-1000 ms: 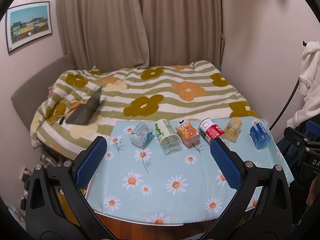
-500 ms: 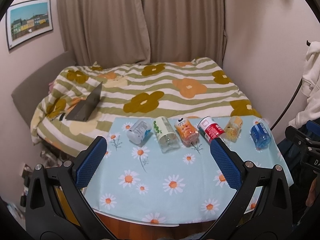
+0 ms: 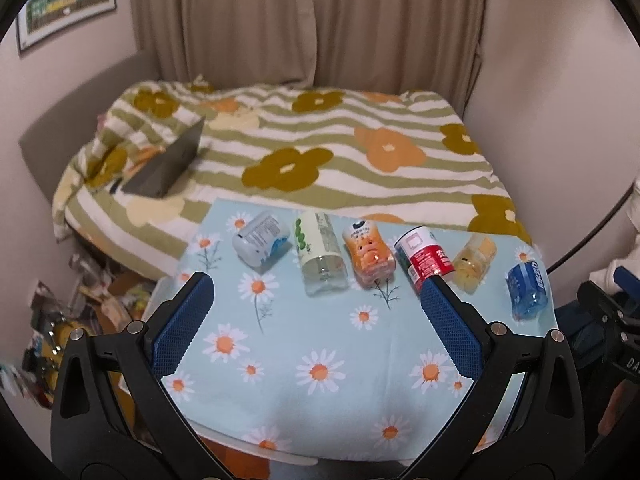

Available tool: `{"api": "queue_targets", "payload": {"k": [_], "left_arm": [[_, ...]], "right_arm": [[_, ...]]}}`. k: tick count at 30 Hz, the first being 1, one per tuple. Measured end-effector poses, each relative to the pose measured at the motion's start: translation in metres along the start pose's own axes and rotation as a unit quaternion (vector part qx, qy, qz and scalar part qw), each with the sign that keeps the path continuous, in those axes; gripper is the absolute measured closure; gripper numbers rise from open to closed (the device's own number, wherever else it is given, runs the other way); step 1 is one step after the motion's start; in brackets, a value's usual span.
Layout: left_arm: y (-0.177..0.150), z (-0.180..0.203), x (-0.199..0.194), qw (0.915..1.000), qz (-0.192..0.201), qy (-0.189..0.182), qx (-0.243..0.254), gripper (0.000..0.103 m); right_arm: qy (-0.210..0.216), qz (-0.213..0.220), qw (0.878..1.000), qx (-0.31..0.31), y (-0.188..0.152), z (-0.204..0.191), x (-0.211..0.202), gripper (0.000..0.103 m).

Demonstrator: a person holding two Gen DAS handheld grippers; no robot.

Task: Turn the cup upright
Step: 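Move the left gripper to the clear green-dotted cup and close on it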

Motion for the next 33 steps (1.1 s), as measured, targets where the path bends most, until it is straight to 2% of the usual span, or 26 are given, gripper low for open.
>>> {"api": "queue_targets", "payload": {"k": [5,10,13,18,25,29,33], "left_arm": [[0.017,-0.007,0.050,0.9989,-0.044,-0.007,-0.015,0.000],[0.033,-0.013,0.107,0.9954,-0.093,-0.012,-0.020,0.000],[0.037,-0.016,0.142,0.9914,-0.127,-0.017,-0.026,0.000],[0.031,-0.018,0.196,0.9798,-0.194,-0.032,-0.036,0.000],[0.017,-0.018,0.243,0.9670,-0.249,-0.021,-0.049,0.000],[0.010,-0.016,0.259,0.9630,-0.266,-0.017,-0.042,0.000],[0.004,-0.013,0.269,0.9589,-0.281,-0.020,-0.035,0.005]], "right_arm": [[0.011,-0.019,1.000,0.010,0.001,0.003,0.026,0.000],[0.004,-0.043,0.999,0.032,0.010,-0.003,0.061,0.000],[-0.002,-0.058,0.997,0.044,0.015,-0.005,0.083,0.000],[-0.017,-0.081,0.994,0.066,0.020,-0.006,0.118,0.000],[-0.033,-0.120,0.988,0.091,0.012,-0.007,0.150,0.000],[-0.038,-0.133,0.985,0.100,0.008,-0.008,0.161,0.000],[-0.041,-0.146,0.984,0.098,0.005,-0.012,0.169,0.000]]}}
Point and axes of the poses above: each gripper's, at about its wrist camera, not at the fingertips, and x roughly the way its jaws point, z to its right, y to its top, the point moved 5 cm from there along x, roughly the way its jaws point, and after that the axes turned 8 degrees about -x, right-handed, at the moved point
